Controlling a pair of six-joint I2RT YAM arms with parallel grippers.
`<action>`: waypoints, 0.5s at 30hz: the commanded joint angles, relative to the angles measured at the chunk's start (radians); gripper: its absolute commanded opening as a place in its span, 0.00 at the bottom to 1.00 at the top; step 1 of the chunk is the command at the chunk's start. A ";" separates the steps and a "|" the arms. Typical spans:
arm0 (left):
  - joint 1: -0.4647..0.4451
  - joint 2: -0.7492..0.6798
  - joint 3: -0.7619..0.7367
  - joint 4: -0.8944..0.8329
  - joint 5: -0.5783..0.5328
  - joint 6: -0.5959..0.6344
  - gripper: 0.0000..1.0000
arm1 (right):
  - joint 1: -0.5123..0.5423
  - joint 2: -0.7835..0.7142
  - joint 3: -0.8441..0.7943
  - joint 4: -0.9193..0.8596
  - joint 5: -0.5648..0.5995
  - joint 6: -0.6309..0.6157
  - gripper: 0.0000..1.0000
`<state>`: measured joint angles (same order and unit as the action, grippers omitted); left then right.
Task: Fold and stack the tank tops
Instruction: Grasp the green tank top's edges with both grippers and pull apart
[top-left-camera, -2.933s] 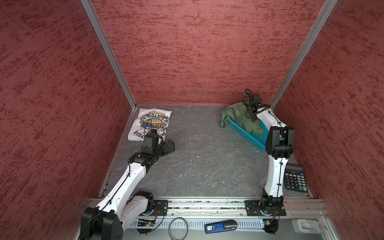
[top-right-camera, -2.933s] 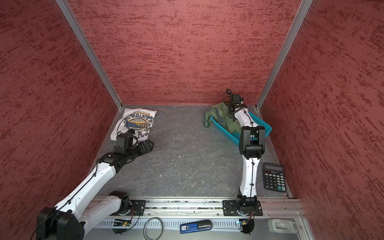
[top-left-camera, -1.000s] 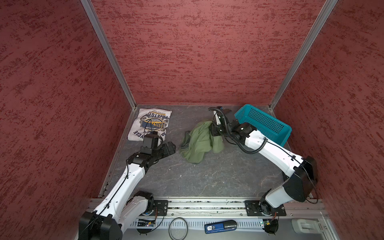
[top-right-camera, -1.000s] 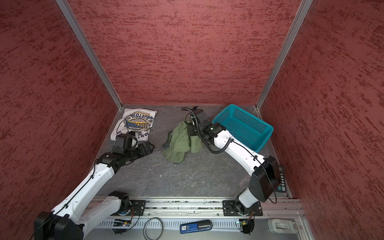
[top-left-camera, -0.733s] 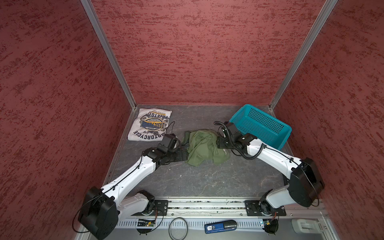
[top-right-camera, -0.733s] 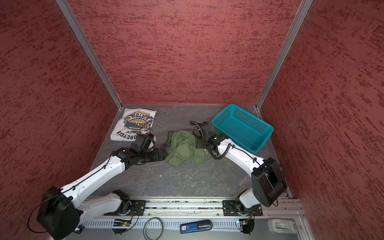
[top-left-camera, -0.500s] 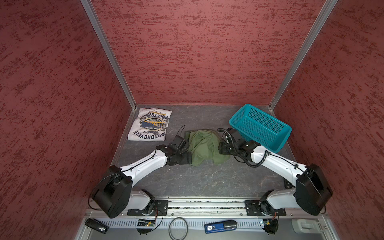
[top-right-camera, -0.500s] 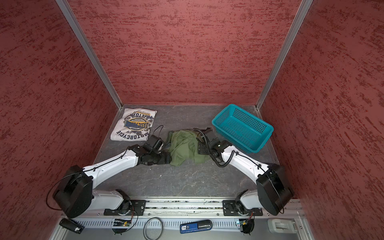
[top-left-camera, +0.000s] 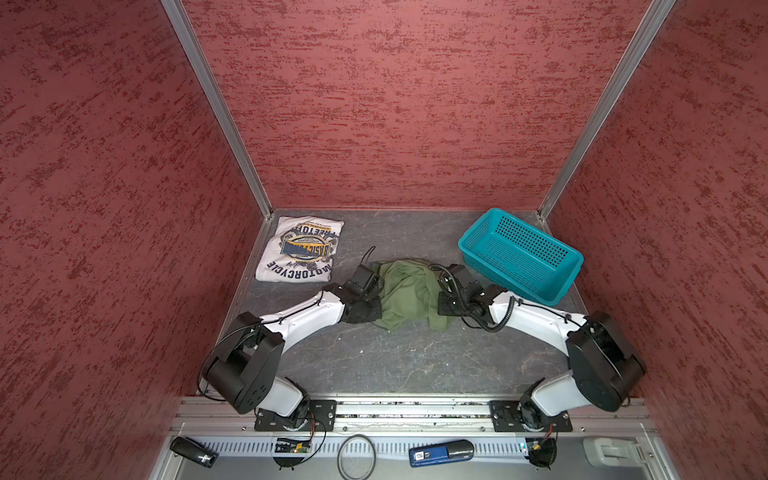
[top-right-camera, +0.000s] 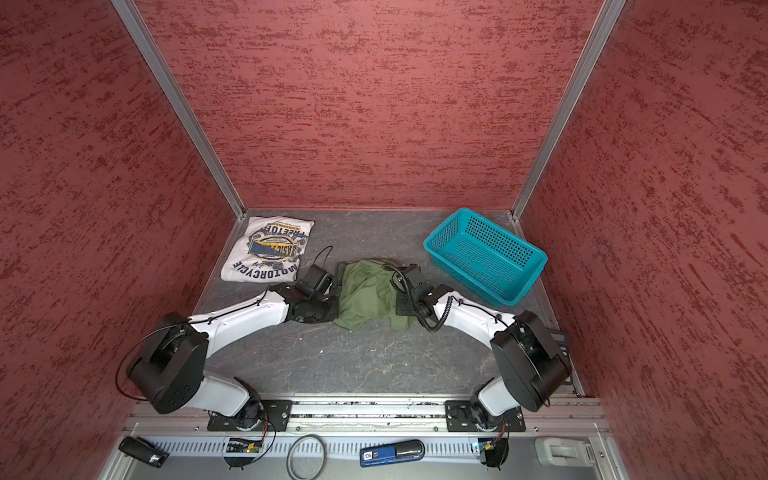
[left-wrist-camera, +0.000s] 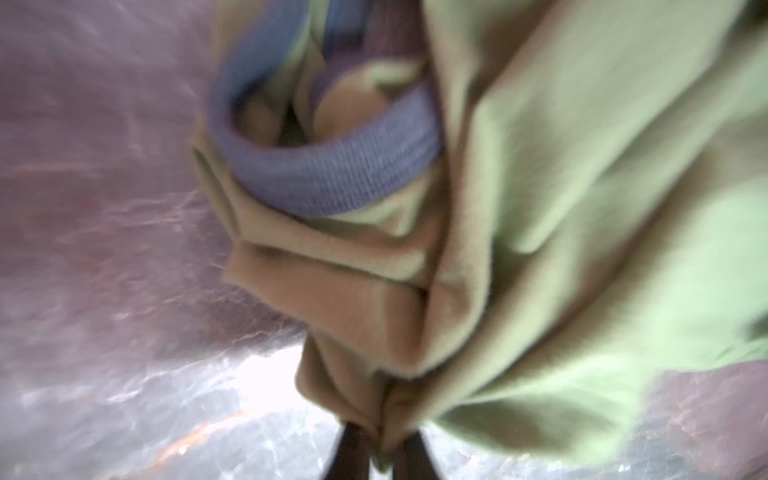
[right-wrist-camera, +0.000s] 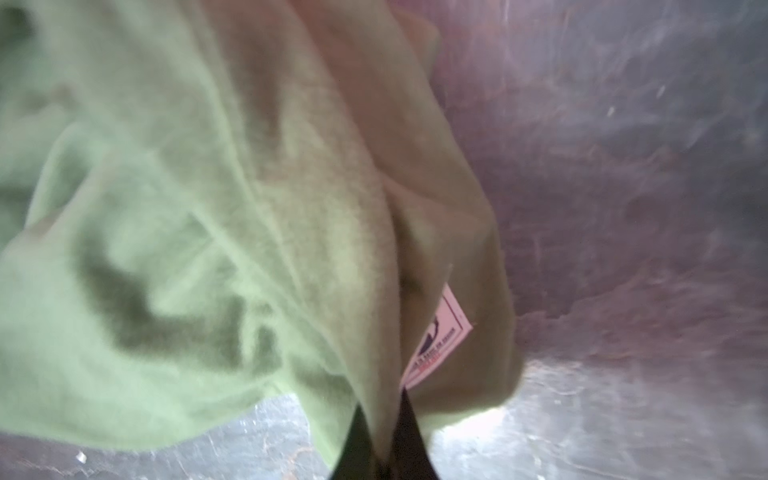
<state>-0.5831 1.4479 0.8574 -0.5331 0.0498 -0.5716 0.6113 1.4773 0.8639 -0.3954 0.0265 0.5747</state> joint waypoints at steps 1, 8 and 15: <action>0.021 -0.121 0.064 -0.087 -0.080 0.037 0.02 | 0.002 -0.109 0.076 -0.062 0.068 -0.035 0.00; 0.084 -0.398 0.212 -0.278 -0.128 0.100 0.01 | 0.002 -0.318 0.189 -0.173 0.047 -0.066 0.00; 0.148 -0.464 0.217 -0.305 -0.031 0.130 0.06 | 0.001 -0.375 0.151 -0.150 0.004 -0.048 0.00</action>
<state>-0.4610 0.9470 1.1011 -0.7876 -0.0250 -0.4759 0.6113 1.0775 1.0496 -0.5190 0.0399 0.5232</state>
